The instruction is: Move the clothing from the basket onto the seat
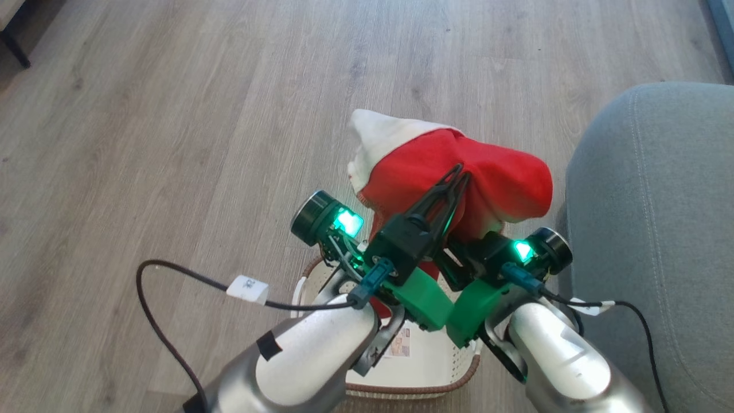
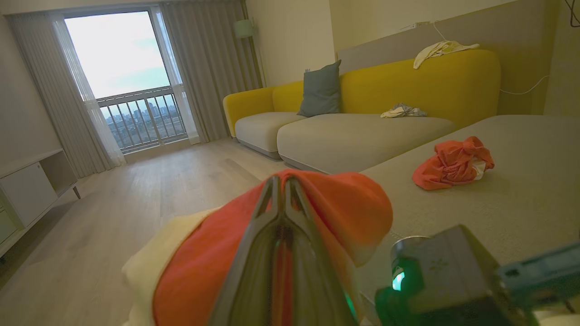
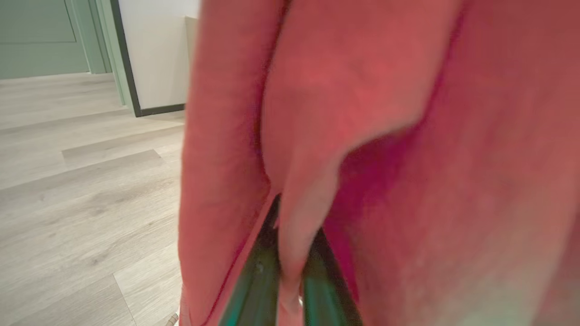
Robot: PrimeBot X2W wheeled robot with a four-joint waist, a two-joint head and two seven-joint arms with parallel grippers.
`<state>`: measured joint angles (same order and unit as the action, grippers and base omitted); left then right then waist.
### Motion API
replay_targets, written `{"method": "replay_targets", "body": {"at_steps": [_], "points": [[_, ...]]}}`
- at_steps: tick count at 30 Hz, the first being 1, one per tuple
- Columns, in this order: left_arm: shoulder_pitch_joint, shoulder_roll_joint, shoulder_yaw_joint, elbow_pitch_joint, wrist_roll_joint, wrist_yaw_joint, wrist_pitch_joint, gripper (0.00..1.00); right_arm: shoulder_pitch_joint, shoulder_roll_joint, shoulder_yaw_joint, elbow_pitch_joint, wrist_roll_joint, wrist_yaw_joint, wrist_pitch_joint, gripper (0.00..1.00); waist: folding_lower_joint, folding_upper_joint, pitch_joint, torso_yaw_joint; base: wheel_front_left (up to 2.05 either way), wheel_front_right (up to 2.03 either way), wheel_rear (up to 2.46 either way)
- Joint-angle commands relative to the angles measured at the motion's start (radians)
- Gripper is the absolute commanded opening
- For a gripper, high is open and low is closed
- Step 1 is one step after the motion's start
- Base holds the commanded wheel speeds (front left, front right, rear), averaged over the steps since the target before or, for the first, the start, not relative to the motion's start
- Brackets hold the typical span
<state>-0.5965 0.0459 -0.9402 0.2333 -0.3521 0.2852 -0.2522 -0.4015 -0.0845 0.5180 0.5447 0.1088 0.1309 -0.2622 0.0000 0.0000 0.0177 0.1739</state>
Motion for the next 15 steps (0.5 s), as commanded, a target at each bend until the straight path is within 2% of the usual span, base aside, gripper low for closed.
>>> {"method": "replay_targets", "body": {"at_steps": [1, 6, 15], "points": [[-0.055, 0.004, 0.039, -0.027, 0.0, 0.007, -0.01, 0.0, -0.029, 0.023, -0.003, -0.03, 0.011, 0.0, 0.0, 0.0, 0.0, 0.0, 0.0, -0.001, 0.0, 0.0, 0.0], [-0.045, 0.004, 0.069, -0.009, 0.008, 0.01, -0.01, 0.0, -0.015, 0.018, -0.038, -0.038, 0.049, 0.0, 0.0, 0.0, 0.0, 0.0, 0.001, -0.008, 0.0, 0.0, 0.0], [0.004, 0.01, 0.132, 0.008, 0.046, -0.012, -0.01, 0.0, 0.023, 0.007, -0.197, -0.155, 0.073, 0.0, 0.0, 0.0, 0.0, 0.0, -0.006, -0.026, 0.0, 0.0, 0.0]]}}
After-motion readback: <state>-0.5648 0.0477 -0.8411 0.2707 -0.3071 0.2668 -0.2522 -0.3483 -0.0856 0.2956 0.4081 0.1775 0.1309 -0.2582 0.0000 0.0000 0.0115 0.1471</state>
